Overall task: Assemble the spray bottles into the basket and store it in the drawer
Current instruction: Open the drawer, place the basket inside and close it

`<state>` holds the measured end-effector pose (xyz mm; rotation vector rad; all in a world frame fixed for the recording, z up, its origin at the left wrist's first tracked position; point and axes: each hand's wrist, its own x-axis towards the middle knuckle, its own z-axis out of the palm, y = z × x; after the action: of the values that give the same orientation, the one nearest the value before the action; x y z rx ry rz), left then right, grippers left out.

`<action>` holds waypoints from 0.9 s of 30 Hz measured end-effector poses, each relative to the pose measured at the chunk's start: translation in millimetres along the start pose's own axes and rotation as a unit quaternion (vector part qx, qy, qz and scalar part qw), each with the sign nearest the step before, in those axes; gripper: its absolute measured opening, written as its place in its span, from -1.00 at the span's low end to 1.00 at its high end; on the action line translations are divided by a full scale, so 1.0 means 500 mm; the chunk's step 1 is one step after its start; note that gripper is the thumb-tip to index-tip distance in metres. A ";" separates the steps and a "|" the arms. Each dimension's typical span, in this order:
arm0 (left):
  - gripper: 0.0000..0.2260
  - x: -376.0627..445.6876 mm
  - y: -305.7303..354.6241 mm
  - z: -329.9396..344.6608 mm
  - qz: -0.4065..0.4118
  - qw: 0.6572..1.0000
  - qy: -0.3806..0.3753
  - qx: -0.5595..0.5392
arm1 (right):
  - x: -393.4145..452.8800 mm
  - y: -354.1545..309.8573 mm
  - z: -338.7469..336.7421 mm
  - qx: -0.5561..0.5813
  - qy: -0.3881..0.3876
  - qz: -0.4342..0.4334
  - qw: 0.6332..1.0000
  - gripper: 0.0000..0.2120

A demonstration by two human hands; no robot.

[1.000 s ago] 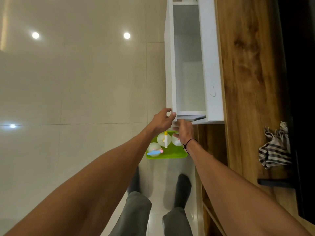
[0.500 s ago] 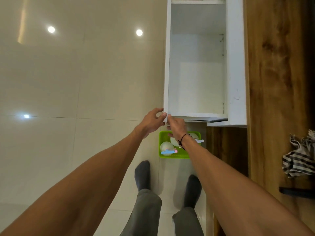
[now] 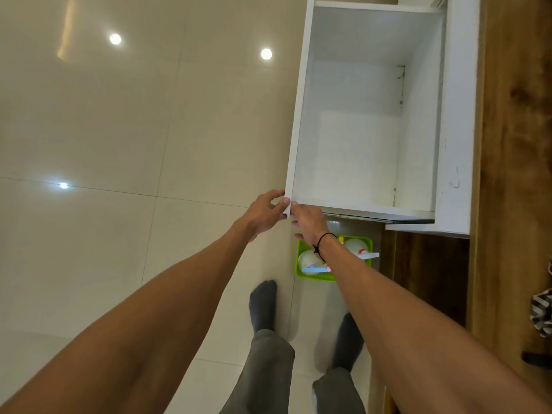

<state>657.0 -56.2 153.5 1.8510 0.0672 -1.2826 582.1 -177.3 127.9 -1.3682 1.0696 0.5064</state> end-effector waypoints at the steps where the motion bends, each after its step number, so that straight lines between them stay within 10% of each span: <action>1: -0.54 0.000 -0.004 -0.004 0.001 1.000 0.001 -0.001 | 0.000 -0.001 0.004 -0.002 0.000 -0.004 1.000 -0.74; 16: -0.27 -0.038 -0.114 0.114 -0.112 0.989 0.078 -0.055 | -0.014 0.095 -0.060 -0.048 0.080 -0.068 0.993 -0.68; 27: -0.57 -0.015 -0.163 0.269 -0.085 0.994 0.059 0.014 | -0.017 0.231 -0.194 -0.062 0.168 -0.007 0.984 -0.72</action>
<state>514.7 -91.4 96.0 1.9797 0.2776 -1.2933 452.7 -243.3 87.1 -1.6077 1.3175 0.3425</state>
